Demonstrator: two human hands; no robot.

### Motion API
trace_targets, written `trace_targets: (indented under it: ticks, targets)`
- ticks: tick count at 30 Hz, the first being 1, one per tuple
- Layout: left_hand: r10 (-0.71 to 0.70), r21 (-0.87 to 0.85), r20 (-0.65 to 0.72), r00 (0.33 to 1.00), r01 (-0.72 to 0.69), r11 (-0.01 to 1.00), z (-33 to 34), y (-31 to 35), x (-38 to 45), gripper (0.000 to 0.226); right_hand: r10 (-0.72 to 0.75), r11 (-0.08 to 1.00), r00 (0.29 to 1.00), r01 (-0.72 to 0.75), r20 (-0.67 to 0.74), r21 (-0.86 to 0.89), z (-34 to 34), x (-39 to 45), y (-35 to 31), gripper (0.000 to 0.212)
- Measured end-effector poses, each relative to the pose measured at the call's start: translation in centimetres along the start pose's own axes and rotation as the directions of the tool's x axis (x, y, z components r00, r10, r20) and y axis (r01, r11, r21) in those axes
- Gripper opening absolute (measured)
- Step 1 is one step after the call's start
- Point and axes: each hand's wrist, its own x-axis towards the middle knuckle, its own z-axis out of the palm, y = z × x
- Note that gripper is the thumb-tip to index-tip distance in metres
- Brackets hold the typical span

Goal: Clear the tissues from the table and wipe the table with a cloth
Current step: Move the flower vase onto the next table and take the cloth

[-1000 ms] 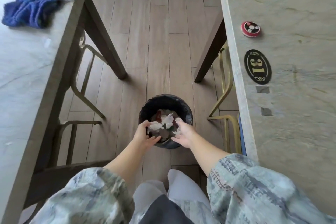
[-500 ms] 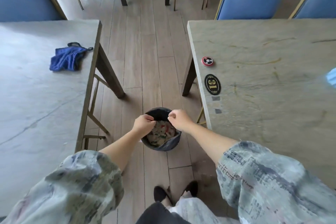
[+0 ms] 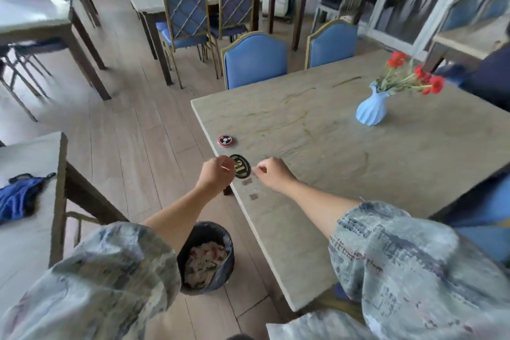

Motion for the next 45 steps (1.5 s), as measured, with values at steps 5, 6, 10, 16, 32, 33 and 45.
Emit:
trace_targets:
  ticks: [5,6,10,16,32,33,45]
  targets:
    - [0.061,-0.026,0.114,0.992,-0.059,0.998,8.1,7.0,1.5,0.019,0.136,0.990,0.988,-0.132,-0.078,0.056,-6.1,-1.9,8.7,0.023]
    - [0.063,-0.029,0.129,0.990,-0.060,0.998,9.9,8.3,1.7,0.018,0.157,0.986,0.983,-0.151,-0.094,0.069,-7.4,-2.2,10.6,0.020]
    - [0.114,0.019,0.197,0.974,-0.120,0.993,17.5,12.4,2.8,0.025,0.254,0.964,0.953,-0.236,-0.163,0.122,-12.5,-2.8,18.7,0.017]
    - [0.056,0.154,0.238,0.970,-0.095,0.983,28.2,16.5,5.2,0.052,0.335,0.937,0.922,-0.304,-0.195,0.172,-18.9,-0.4,30.4,0.017]
    - [0.057,0.316,0.112,0.992,-0.090,0.945,40.9,21.3,17.9,0.056,0.369,0.909,0.893,-0.290,-0.258,0.298,-25.5,14.3,42.6,0.066]
    - [0.048,0.317,0.094,0.994,-0.076,0.945,41.3,21.4,18.8,0.057,0.369,0.908,0.893,-0.287,-0.258,0.306,-25.5,15.3,42.9,0.073]
    - [0.171,0.510,-0.028,0.985,-0.133,0.850,44.1,18.9,20.6,0.069,0.372,0.871,0.820,-0.146,-0.435,0.469,-23.1,23.6,44.9,0.115]
